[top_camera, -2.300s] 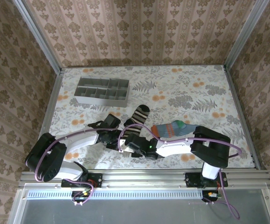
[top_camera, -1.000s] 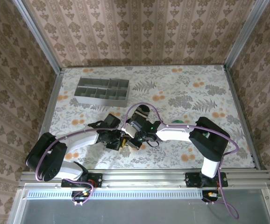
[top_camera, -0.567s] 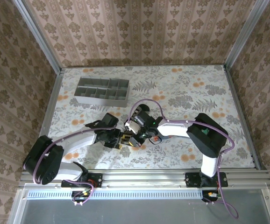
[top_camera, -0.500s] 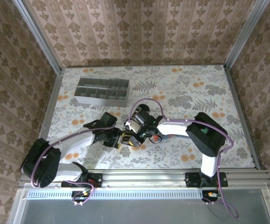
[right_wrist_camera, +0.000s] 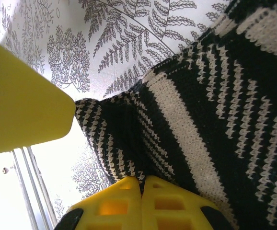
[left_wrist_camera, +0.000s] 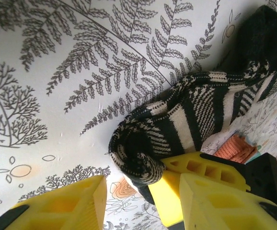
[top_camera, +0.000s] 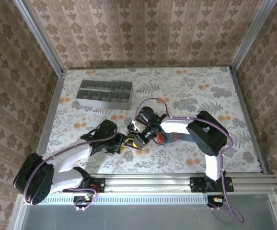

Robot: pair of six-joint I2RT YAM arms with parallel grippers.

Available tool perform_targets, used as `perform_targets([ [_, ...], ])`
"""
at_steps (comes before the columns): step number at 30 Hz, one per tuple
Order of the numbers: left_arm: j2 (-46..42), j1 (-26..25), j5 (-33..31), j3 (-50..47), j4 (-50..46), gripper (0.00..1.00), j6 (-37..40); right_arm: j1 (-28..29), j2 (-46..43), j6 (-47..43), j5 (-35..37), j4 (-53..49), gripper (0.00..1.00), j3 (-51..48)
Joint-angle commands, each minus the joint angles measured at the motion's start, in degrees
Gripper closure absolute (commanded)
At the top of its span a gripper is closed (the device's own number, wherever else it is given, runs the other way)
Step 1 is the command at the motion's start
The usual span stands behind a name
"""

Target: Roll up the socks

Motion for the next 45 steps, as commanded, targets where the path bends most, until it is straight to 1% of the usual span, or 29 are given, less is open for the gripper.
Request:
perform_targets([
  [1, 0.7, -0.9, -0.9, -1.1, 5.1, 0.57, 1.8, -1.6, 5.4, 1.4, 8.6, -7.7, 1.0, -1.5],
  [7, 3.5, -2.1, -1.5, -2.7, 9.4, 0.58, 0.6, -2.3, 6.6, 2.4, 8.4, -8.3, 1.0, -1.6],
  [20, 5.4, -2.8, -3.3, -3.8, 9.3, 0.61, -0.6, -3.9, 9.2, 4.4, 7.3, -9.5, 1.0, -0.5],
  [27, 11.8, -2.8, -4.6, -2.8, 14.5, 0.65, -0.1, -5.0, 11.3, 5.7, 5.1, -11.9, 1.0, 1.0],
  [29, 14.0, -2.8, -4.6, -1.9, 14.5, 0.68, 0.2, -5.1, 11.4, 5.8, 4.8, -12.0, 1.0, 1.1],
  [31, 15.9, -2.8, -4.0, -1.2, 12.8, 0.77, -0.2, -5.2, 11.6, 5.7, 4.4, -12.2, 1.0, 1.4],
  [33, 17.4, -3.0, -2.9, -0.9, 11.3, 0.95, -1.6, -5.2, 11.6, 5.6, 4.6, -12.1, 1.0, 1.4],
  [34, 17.8, -3.2, -2.5, -0.9, 10.4, 1.0, -2.2, -5.1, 11.6, 5.3, 4.7, -12.1, 1.0, 1.6],
  [36, 17.8, -3.4, -1.5, 0.1, 5.5, 1.0, -3.3, -5.0, 10.8, 4.1, 5.1, -11.7, 1.0, 1.6],
  [37, 17.7, -3.5, -0.9, 0.5, 2.8, 1.0, -4.0, -4.8, 10.0, 3.3, 5.4, -11.0, 0.97, 1.3],
  [40, 16.9, -3.5, 1.0, 0.8, -3.7, 1.0, -7.0, -3.8, 3.1, -0.2, 7.8, -6.6, 0.76, -1.3],
  [43, 15.9, -3.5, 0.9, 2.9, -10.3, 1.0, -7.9, -2.3, -8.5, -2.9, 12.1, 1.8, 0.67, -7.1],
  [45, 15.9, -3.3, 0.5, 4.6, -14.0, 1.0, -7.7, -0.6, -17.1, -5.2, 15.6, 9.9, 0.64, -13.2],
])
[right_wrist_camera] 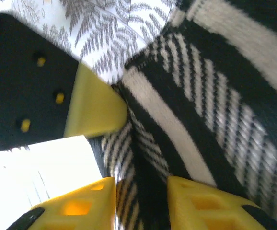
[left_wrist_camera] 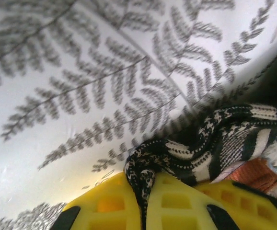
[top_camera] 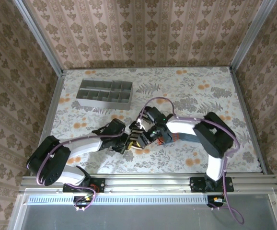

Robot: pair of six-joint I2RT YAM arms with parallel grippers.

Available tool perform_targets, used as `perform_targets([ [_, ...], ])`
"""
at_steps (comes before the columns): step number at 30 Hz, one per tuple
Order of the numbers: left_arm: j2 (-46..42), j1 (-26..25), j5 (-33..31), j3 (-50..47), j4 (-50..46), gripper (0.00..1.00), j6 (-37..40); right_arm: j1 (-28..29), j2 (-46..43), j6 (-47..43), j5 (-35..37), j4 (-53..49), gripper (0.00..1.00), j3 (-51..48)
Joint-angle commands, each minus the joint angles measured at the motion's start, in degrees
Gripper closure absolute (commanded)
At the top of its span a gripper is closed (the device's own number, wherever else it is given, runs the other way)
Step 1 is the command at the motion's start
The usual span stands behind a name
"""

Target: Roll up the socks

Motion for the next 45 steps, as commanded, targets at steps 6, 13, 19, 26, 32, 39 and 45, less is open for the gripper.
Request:
perform_targets([
  [6, 3.7, 0.7, 0.2, 2.7, -20.7, 1.0, -0.2, 12.5, -20.2, -17.0, 30.6, 15.3, 0.57, -16.3],
  [13, 4.5, 2.2, 0.7, 3.4, -21.1, 1.0, 1.3, 22.3, -16.4, -29.2, 47.1, 18.2, 0.55, -16.4],
  [19, 5.0, 2.8, 0.9, 4.0, -21.1, 1.0, 2.3, 26.5, -12.4, -37.5, 49.8, 18.8, 0.55, -13.7],
  [26, 6.0, 2.9, 1.2, 4.5, -20.5, 1.0, 2.8, 28.5, -7.6, -43.0, 54.0, 19.5, 0.56, -11.9],
  [32, 6.0, 3.0, 1.2, 4.5, -20.3, 1.0, 3.0, 27.7, -2.0, -41.3, 58.2, 19.6, 0.62, -9.9],
  [39, 5.1, 3.4, 0.9, 4.3, -20.7, 1.0, 3.0, 26.7, -1.5, -35.5, 55.6, 13.7, 1.0, -8.3],
  [45, 1.4, 5.1, 0.5, 3.0, -20.2, 1.0, 3.2, 23.0, -1.2, -24.8, 43.7, 2.6, 1.0, -6.3],
])
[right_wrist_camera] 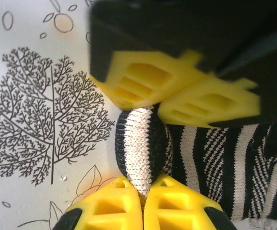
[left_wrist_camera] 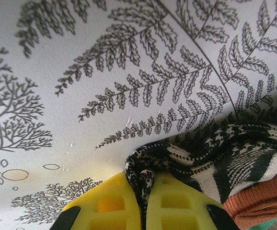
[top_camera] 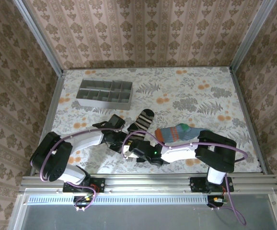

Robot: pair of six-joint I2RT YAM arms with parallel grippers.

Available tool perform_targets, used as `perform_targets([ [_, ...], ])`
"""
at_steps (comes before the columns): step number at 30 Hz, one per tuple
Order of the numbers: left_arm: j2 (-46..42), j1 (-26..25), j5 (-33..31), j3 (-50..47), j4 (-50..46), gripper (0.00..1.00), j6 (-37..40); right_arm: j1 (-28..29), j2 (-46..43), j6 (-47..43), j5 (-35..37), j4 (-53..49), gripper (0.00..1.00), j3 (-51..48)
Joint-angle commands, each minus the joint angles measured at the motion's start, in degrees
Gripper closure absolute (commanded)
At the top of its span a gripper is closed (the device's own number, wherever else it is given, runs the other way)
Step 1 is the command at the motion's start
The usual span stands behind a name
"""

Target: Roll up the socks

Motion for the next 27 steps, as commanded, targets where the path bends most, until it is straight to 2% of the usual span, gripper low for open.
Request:
perform_targets([
  [1, -1.7, 1.5, -3.8, -3.0, -7.1, 0.94, 1.4, -3.6, 2.2, 9.5, -9.7, -11.5, 1.0, 0.7],
  [3, -3.4, 2.3, -3.8, -3.6, -6.3, 0.82, 1.4, -5.5, 3.0, 12.4, -16.1, -13.4, 1.0, 0.7],
  [10, -8.3, 4.3, -3.7, -4.0, -4.5, 0.61, 2.7, -11.9, 5.5, 18.9, -31.5, -15.1, 1.0, 0.4],
  [12, -9.4, 4.7, -3.7, -3.5, -4.4, 0.57, 3.6, -13.3, 6.4, 20.1, -34.0, -15.8, 1.0, 0.6],
  [22, -11.7, 4.5, -2.7, -1.7, -2.8, 0.55, 8.4, -17.1, 9.7, 23.9, -39.6, -18.8, 1.0, 2.5],
  [27, -11.8, 2.8, -2.1, -3.3, 2.5, 0.56, 7.8, -19.0, 10.4, 27.0, -41.9, -18.5, 1.0, 2.6],
])
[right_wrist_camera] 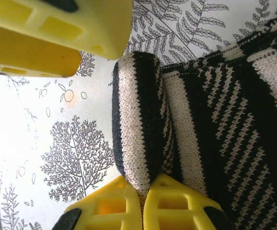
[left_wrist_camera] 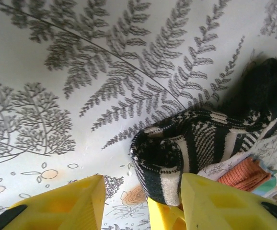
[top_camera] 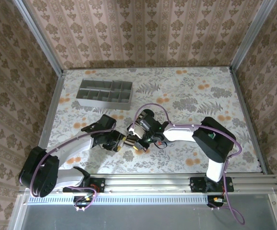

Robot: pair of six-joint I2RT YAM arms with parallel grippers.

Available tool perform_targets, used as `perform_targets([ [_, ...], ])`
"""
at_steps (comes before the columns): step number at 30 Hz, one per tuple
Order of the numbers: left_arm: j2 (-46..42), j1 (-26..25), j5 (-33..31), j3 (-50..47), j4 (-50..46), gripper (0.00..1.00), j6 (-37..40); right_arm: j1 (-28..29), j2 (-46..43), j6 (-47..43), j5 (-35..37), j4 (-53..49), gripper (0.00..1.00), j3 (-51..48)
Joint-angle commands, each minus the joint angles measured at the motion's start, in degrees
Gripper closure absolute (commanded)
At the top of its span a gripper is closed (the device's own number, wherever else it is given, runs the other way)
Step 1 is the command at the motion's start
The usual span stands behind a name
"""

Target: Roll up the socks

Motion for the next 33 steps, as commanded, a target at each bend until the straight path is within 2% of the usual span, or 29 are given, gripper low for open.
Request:
perform_targets([
  [1, -0.7, -1.4, 0.7, -0.6, 4.7, 0.56, 0.4, -1.1, 5.7, 3.8, 0.8, -11.9, 1.0, -3.6],
  [10, 3.1, -3.9, 1.0, -2.4, 12.6, 0.57, -2.9, -4.6, 7.9, 6.1, -3.4, -12.5, 1.0, -3.4],
  [20, 4.7, -5.4, 0.0, -3.2, 12.2, 0.57, -5.1, -7.9, 12.1, 7.0, -6.9, -15.9, 1.0, 0.3],
  [25, 8.3, -5.7, -0.2, -3.6, 14.7, 0.6, -5.6, -8.7, 14.0, 7.4, -8.0, -17.4, 1.0, 2.0],
  [29, 12.3, -6.0, -0.7, -3.6, 13.0, 0.72, -6.1, -8.8, 14.6, 7.5, -8.2, -17.3, 1.0, 2.7],
  [31, 13.4, -6.4, -0.9, -3.4, 10.0, 0.84, -6.9, -8.8, 14.6, 6.7, -8.0, -17.3, 1.0, 3.2],
  [32, 13.7, -6.6, -0.9, -3.6, 8.9, 0.94, -7.6, -8.6, 14.2, 5.7, -7.6, -17.2, 1.0, 3.5],
  [33, 13.8, -6.7, -0.8, -4.0, 7.7, 1.0, -8.5, -8.2, 13.5, 4.5, -7.0, -17.0, 0.98, 3.6],
])
